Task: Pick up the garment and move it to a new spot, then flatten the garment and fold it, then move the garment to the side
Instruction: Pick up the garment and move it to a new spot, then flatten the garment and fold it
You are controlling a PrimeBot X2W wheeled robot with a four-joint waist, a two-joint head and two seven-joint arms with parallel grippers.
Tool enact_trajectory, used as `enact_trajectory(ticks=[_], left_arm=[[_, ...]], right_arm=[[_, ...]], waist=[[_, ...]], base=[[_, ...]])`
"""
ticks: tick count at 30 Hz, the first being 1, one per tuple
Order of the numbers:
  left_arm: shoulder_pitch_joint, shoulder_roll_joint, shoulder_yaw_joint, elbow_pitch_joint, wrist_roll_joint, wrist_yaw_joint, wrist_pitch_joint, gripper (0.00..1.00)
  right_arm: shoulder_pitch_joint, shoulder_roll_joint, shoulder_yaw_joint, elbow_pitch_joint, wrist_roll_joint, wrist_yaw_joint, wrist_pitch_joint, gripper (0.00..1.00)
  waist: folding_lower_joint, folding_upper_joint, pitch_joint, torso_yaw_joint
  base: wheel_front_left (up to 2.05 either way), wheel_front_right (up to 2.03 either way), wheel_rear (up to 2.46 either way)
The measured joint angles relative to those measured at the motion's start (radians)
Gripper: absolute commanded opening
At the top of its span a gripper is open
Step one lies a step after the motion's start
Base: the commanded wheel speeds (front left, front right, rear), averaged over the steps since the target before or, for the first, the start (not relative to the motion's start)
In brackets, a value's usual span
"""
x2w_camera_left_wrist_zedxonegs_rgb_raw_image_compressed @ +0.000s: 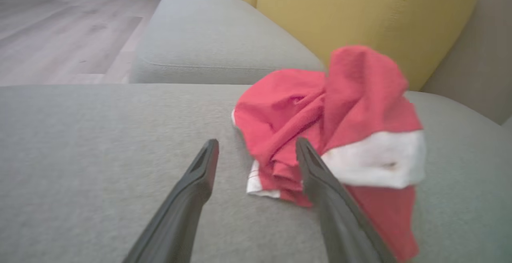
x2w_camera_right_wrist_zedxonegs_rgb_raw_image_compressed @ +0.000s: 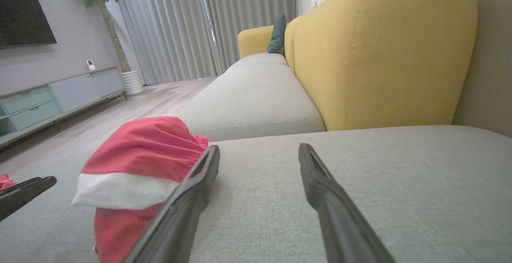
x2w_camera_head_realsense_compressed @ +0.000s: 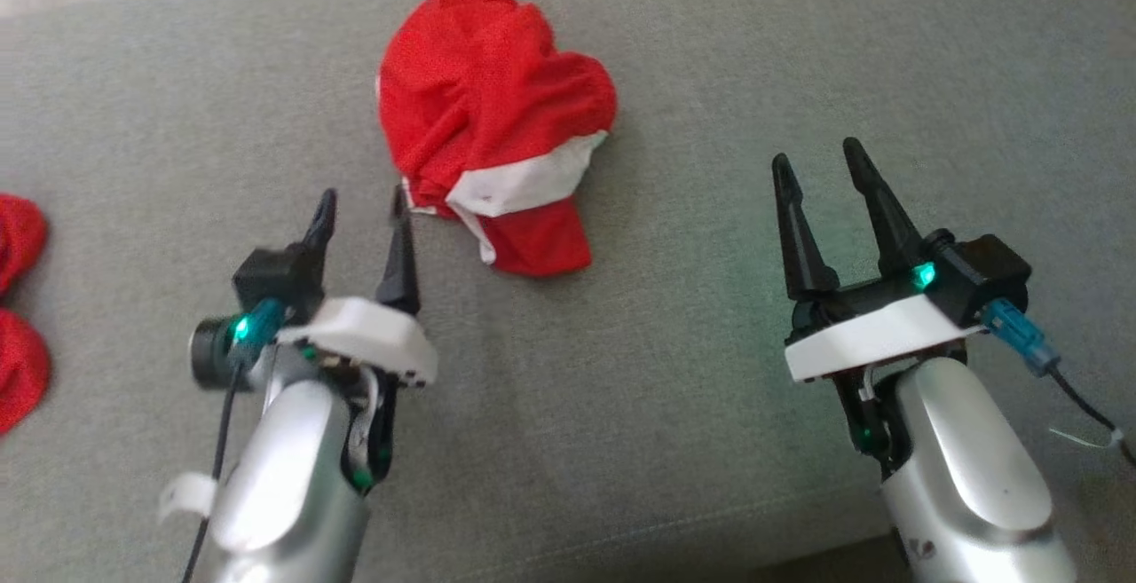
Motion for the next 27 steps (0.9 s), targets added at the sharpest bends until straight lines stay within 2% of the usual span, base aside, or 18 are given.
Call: enact_trajectory(ticks=[12,19,27], left_arm=[[0.211,0.003,0.133,-0.147,0.094,0.006,0.0,1.0],[0.335,0.003,0.147,-0.21,0.094,0.024,0.0,1.0],[0.426,0.005,0.116,-0.245,0.079,0.043,0.0,1.0]], right_arm=[[0.065,0.001,-0.007,0.046,-0.021,0.0,0.0,1.0],[0.112,0.001,-0.031,0.067,-0.029,0.0,0.0,1.0],[0.172,0.001,-0.043,0.076,-0.036,0.0,0.0,1.0]], waist=[[0.0,0.0,-0.087,0.063],[0.0,0.0,-0.147,0.076],[0.0,0.0,-0.179,0.083]], base=[[0.0,0.0,0.0],[0.0,0.0,0.0],[0.0,0.0,0.0]])
